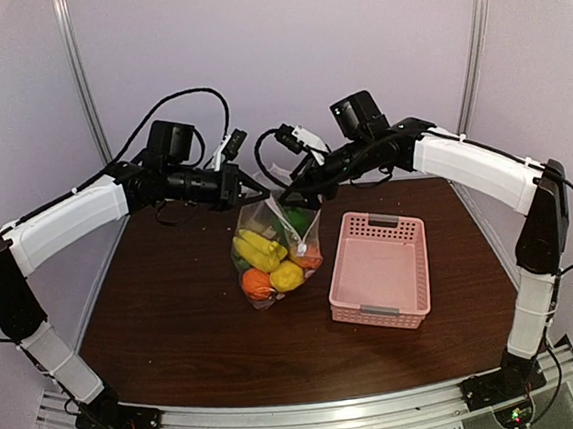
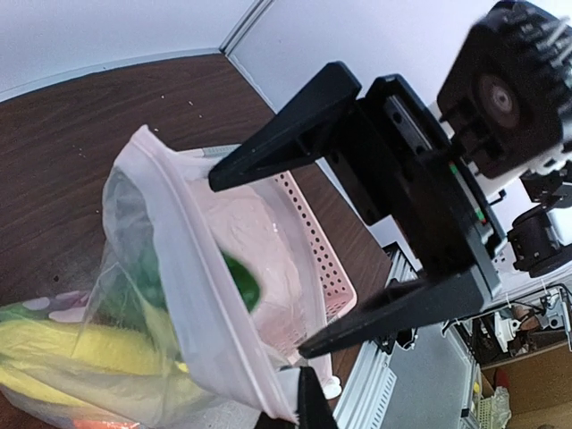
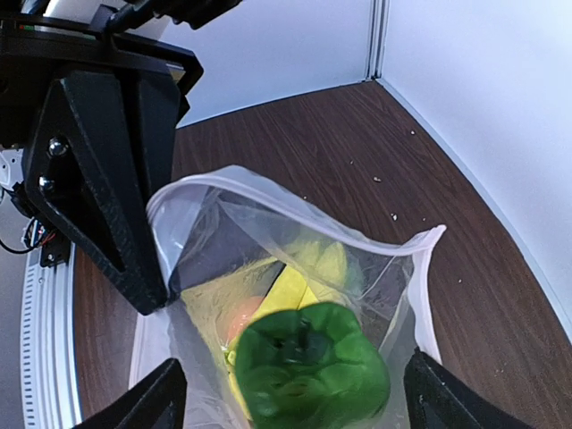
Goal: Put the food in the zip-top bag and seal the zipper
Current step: Place the fake vegetable in the zipper food storage bag, then pass from the left arm to the right
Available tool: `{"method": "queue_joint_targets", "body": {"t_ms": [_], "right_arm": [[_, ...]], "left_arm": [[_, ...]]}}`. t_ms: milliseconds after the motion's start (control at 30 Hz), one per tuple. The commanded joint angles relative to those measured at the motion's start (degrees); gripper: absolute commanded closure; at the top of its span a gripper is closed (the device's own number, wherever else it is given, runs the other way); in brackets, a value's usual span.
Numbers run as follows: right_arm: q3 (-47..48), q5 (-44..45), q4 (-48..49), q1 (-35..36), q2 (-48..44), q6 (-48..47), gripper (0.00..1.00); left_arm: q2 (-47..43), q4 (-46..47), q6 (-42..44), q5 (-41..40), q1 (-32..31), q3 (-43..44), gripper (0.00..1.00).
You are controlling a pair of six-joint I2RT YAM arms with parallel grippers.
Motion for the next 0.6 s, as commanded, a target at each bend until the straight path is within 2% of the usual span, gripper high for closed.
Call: {"method": "queue_joint_targets", "body": {"t_ms": [0, 133, 267, 367, 567], "right_arm": [[0.5, 2.9, -1.7, 0.4, -5.0, 0.8, 0.09], [1.4, 4.2, -1.6, 0.1, -8.6, 1.5, 0.01], [-0.6, 11.5, 1.0, -0.1, -9.4, 2.8, 0.0], [-1.1, 14.7, 1.5, -0.2, -7.2, 2.7, 0.0], [4.1, 15.3, -0.9, -0.5, -0.5, 2.8, 0.0]], "left_arm": [[-1.8, 4.2, -0.6, 0.9, 0.1, -0.8, 1.0], [-1.3, 3.8, 0.2, 0.4, 0.1, -1.0, 1.0], [-0.4, 2.4, 1.5, 0.5, 0.1, -1.1, 1.0], [0.0, 2.3, 1.7, 1.0, 0.1, -1.1, 1.0], [0.0, 2.5, 1.6, 2.2, 0.1, 0.2, 1.0]]}}
